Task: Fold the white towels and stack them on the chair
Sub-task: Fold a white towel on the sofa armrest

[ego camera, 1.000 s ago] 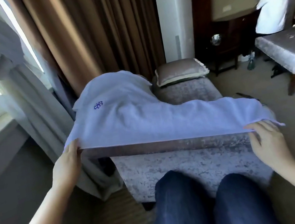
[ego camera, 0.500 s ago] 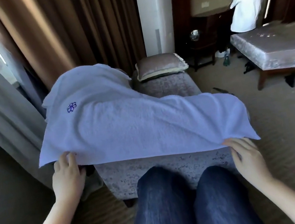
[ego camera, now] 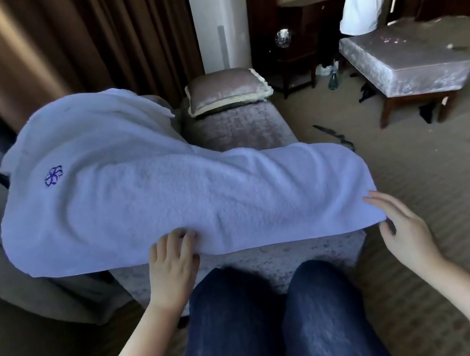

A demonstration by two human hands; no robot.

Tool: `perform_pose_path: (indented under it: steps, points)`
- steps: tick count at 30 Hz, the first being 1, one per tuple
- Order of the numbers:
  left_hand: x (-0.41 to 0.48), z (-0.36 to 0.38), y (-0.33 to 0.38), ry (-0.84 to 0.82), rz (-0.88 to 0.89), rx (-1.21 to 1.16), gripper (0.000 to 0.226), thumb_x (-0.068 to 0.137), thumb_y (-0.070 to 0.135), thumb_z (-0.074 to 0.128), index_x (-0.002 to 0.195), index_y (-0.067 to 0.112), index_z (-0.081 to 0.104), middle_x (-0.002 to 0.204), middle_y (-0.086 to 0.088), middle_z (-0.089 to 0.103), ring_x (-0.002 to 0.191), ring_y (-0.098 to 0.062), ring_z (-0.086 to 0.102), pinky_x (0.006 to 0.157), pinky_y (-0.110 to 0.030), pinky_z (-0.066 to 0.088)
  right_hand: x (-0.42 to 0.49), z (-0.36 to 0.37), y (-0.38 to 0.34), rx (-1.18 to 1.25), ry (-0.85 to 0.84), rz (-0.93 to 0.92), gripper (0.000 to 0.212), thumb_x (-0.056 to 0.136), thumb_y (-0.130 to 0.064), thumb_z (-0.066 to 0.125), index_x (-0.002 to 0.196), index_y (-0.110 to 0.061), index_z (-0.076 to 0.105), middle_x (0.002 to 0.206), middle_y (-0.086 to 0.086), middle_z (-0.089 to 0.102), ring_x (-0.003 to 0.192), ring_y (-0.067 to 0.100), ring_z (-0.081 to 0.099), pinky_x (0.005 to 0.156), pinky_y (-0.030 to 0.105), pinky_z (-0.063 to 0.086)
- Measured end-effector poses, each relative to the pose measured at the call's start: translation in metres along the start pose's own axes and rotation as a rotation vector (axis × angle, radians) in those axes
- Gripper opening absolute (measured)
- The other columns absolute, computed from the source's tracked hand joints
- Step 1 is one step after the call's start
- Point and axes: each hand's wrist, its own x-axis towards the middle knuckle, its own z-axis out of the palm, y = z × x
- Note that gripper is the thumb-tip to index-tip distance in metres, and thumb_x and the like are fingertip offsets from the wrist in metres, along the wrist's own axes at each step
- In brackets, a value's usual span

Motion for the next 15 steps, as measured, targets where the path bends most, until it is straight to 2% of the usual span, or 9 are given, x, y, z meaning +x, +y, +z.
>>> perform_pose_path:
  steps: [4,7,11,15]
  points:
    - [0.009,0.004,0.017,0.024,0.073,-0.091,0.027,0.080,0.012,0.047,0.106,0.009,0.052,0.104,-0.013,0.060,0.090,-0.030,0.048,0.076,-0.039,0.037,0.015,-0.003,0.011,0.019,-0.039,-0.055,0.069,0.069,0.033,0.053,0.126,-0.004,0.061,0.134,0.005,0.053,0.122,0.007,0.045,0.103,0.002,0.026]
    - [0.011,0.002,0.020,-0.001,0.055,-0.156,0.028,0.082,0.012,0.046,0.108,0.007,0.055,0.105,-0.014,0.060,0.092,-0.030,0.049,0.079,-0.038,0.039,0.036,-0.007,0.017,0.016,0.024,-0.117,0.056,0.075,0.030,0.057,0.122,0.000,0.063,0.129,0.011,0.057,0.120,-0.004,0.044,0.106,0.005,0.025]
    - [0.008,-0.007,0.015,-0.044,-0.025,-0.204,0.035,0.078,0.008,0.043,0.111,0.003,0.054,0.109,-0.016,0.057,0.097,-0.029,0.048,0.085,-0.035,0.040,0.064,-0.013,0.027,-0.093,0.049,-0.245,0.042,0.075,0.020,0.067,0.112,-0.001,0.070,0.116,0.017,0.065,0.107,0.020,0.051,0.102,0.008,0.030]
    - [0.000,-0.018,0.007,-0.086,-0.225,-0.202,0.033,0.073,-0.009,0.068,0.105,-0.002,0.064,0.109,-0.016,0.060,0.099,-0.032,0.052,0.076,-0.041,0.050,0.071,-0.015,0.032,-0.067,0.015,-0.320,0.029,0.079,0.015,0.055,0.097,0.001,0.073,0.115,0.015,0.066,0.112,0.025,0.053,0.103,0.016,0.036]
